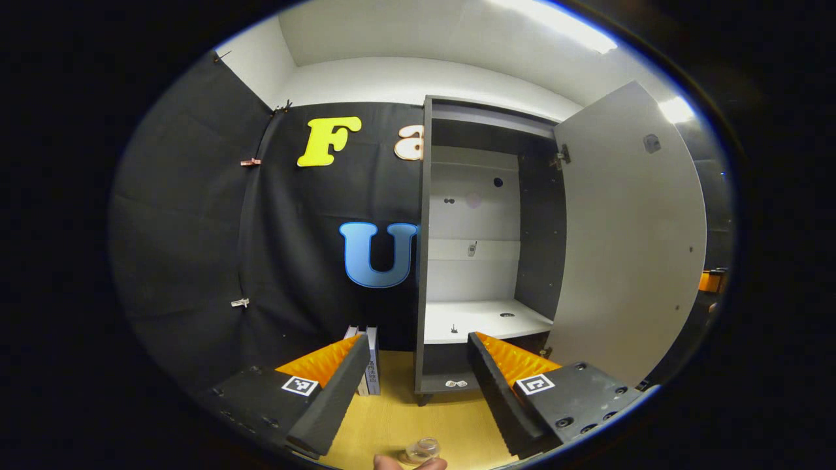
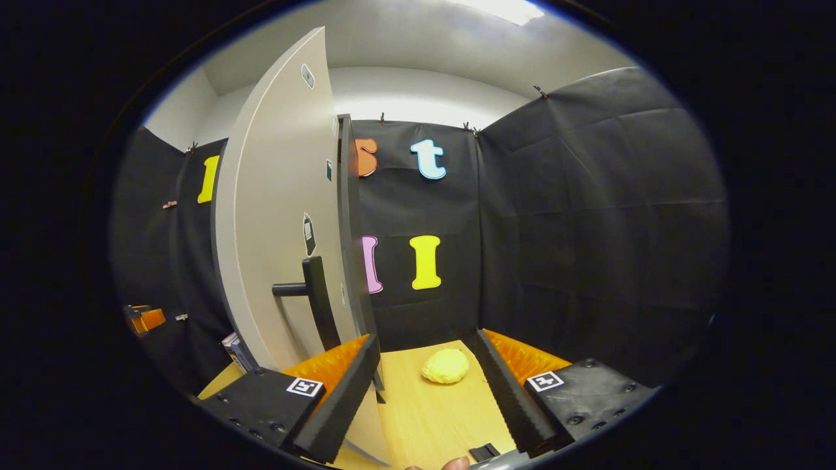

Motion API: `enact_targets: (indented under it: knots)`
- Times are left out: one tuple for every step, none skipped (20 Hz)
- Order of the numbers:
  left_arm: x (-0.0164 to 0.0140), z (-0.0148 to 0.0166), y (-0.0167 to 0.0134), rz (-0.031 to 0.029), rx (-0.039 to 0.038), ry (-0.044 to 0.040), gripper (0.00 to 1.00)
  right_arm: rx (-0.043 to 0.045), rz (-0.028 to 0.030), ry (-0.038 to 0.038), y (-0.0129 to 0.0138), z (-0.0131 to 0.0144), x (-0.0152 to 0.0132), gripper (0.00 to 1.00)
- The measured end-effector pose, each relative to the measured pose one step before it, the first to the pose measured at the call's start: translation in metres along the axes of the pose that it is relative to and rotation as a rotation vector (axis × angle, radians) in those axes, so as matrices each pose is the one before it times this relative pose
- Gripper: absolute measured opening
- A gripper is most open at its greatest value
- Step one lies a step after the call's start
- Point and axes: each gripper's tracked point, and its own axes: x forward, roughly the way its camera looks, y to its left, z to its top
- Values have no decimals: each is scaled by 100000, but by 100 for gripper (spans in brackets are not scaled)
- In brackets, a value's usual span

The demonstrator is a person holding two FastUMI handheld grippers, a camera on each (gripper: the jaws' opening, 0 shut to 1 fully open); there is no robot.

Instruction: Open the cabinet door with the right hand, grasp the bottle in the cabinet with the left hand and place it on the coaster, then close the cabinet door with the right hand.

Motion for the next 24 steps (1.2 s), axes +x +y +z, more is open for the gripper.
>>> enact_targets:
  knots:
    - [-20, 24, -88, -454, 187, -321, 93, 100, 94, 134, 297, -31, -42, 97]
    - [-16, 146, -40, -229, 723, -335, 94, 496, 724, -21, 504, -107, 88, 97]
    - [-104, -67, -22, -284, 925, -138, 94, 414, 1211, 517, 755, -86, -38, 97]
    - [-97, -17, -93, -93, 805, 75, 94, 269, 1463, 379, 865, -183, -315, 97]
    - [-20, -139, -122, -270, 645, 239, 95, 207, 1400, 342, 770, -133, -158, 97]
    - [-4, -67, -80, -103, 499, 349, 94, 604, 1413, 34, 676, -79, -226, 97]
    - [-135, -7, -78, 40, 285, 119, 94, 389, 1896, 196, 815, -149, -79, 97]
    - [-100, 207, 5, -8, 291, -174, 93, 355, 2117, 282, 1071, -190, -245, 97]
    - [-86, 22, -76, 71, 316, -126, 94, 373, 1951, 333, 1037, -135, -131, 98]
    - [-149, 152, 120, 256, 530, -214, 94, 420, 1651, 362, 870, -234, -206, 98]
    - [-206, 142, 151, 417, 437, -326, 94, 429, 1407, 240, 849, -122, -47, 98]
    - [-19, 43, 70, 123, 99, 25, 94, 353, 1443, 121, 873, -173, 47, 98]
    - [-166, -122, 83, 473, -179, 81, 94, 632, 1513, 111, 865, -160, 235, 98]
    - [-122, 75, 111, 211, -315, 31, 94, 613, 1873, 368, 935, -216, 327, 98]
    - [18, -110, 53, 184, -118, 447, 94, 902, 1957, 475, 1082, -317, 249, 98]
    - [-38, -48, 208, 568, -8, 146, 94, 1094, 1977, 636, 1128, -330, 338, 98]
    - [-124, -10, 124, 565, 3, 158, 94, 1158, 1998, 754, 1124, -337, 408, 98]
    - [-5, 88, 218, 985, -77, 152, 94, 932, 1794, 613, 1108, -309, 505, 98]
    - [-65, -3, 188, 1131, -3, -48, 94, 727, 1534, 232, 1065, -260, 437, 98]
    - [-59, 164, 193, 1100, 50, -282, 94, 336, 2145, 929, 1153, -422, 429, 98]
    - [-17, 23, 48, 358, 203, -72, 94, 283, 3311, 1334, 1297, -468, 422, 98]
    - [-102, 53, -34, 327, 62, -178, 94, 383, 3789, 1390, 1513, -509, 236, 98]
    - [26, 64, 51, 288, -112, -186, 94, -98, 2344, 953, 855, -367, -29, 98]
    - [72, 61, 81, 250, -392, -144, 94, -861, 907, 268, 393, -119, 25, 98]
